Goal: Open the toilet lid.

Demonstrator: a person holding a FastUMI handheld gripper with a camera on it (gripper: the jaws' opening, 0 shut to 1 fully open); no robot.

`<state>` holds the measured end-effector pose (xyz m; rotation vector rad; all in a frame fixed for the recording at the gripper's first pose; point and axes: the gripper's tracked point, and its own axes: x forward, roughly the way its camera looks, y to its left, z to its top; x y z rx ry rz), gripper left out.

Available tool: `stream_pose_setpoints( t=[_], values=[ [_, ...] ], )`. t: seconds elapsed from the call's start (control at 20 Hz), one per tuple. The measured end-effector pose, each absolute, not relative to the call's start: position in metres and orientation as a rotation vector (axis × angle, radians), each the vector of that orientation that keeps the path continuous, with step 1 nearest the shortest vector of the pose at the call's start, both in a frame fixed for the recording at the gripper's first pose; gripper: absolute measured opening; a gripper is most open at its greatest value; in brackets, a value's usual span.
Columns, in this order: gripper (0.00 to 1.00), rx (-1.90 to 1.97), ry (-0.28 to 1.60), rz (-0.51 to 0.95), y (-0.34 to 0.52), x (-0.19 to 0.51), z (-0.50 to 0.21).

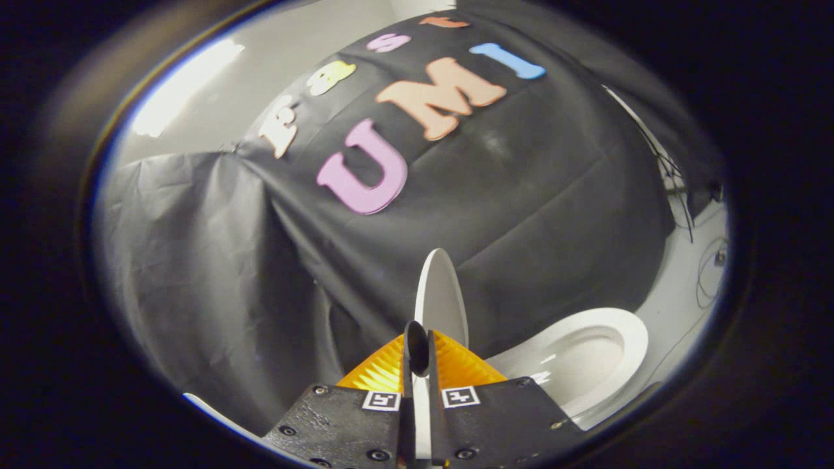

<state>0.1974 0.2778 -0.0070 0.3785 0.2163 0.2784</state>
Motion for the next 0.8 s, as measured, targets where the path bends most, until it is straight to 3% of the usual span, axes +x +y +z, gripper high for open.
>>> stream_pose_setpoints(
  t=[0.8],
  values=[
    [0.10,-0.054,0.351,0.574,0.452,0.220,-0.032]
  ],
)
